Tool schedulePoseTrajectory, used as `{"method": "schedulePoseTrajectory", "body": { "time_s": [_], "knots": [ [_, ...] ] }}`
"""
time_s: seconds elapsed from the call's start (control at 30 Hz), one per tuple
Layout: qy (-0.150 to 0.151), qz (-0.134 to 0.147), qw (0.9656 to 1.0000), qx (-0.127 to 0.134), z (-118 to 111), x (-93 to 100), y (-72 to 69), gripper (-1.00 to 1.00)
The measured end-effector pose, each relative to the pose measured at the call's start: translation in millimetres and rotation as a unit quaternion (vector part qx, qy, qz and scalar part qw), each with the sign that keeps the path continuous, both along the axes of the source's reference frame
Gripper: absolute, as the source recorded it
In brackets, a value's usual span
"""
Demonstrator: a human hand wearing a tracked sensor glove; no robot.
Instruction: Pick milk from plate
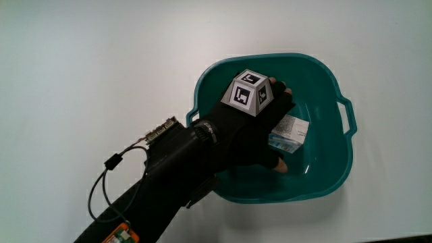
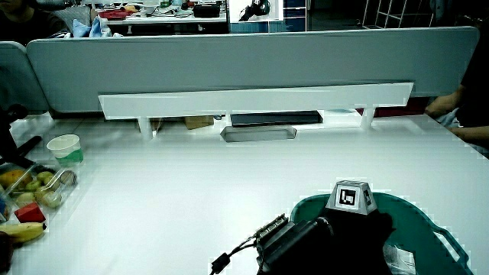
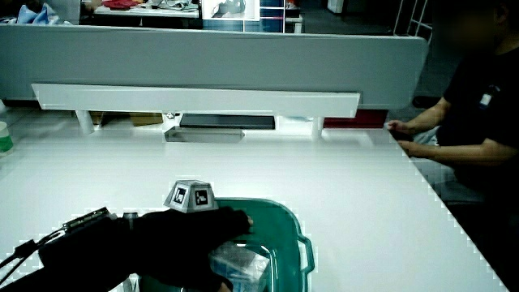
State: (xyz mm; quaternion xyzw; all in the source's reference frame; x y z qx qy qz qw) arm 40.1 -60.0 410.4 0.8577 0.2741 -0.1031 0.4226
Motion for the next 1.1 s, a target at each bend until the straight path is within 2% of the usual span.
{"method": "schedulePoseTrajectory", "body": {
  "time_s": [0.17,0.27,0.57,0.67,0.73,0.83,0.93,1.1],
  "knots": [
    [-0.004,-0.003,1.0000,-0.001,10.4,3.3,-2.7,0.00],
    [-0.011,0.001,0.9999,-0.002,8.2,3.4,-2.9,0.00],
    [0.018,-0.008,0.9996,0.020,12.0,3.1,-4.1,0.00],
    [0.014,-0.006,0.9997,0.016,9.4,3.0,-5.2,0.11],
    [0.012,-0.002,0.9996,0.024,8.8,3.5,-5.4,0.19],
    [0.021,-0.008,0.9993,0.029,9.8,2.9,-5.4,0.30],
    [0.017,-0.008,0.9995,0.025,10.0,4.2,-5.6,0.41],
    [0.016,-0.009,0.9992,0.034,7.5,4.1,-5.0,0.59]
  ]
}}
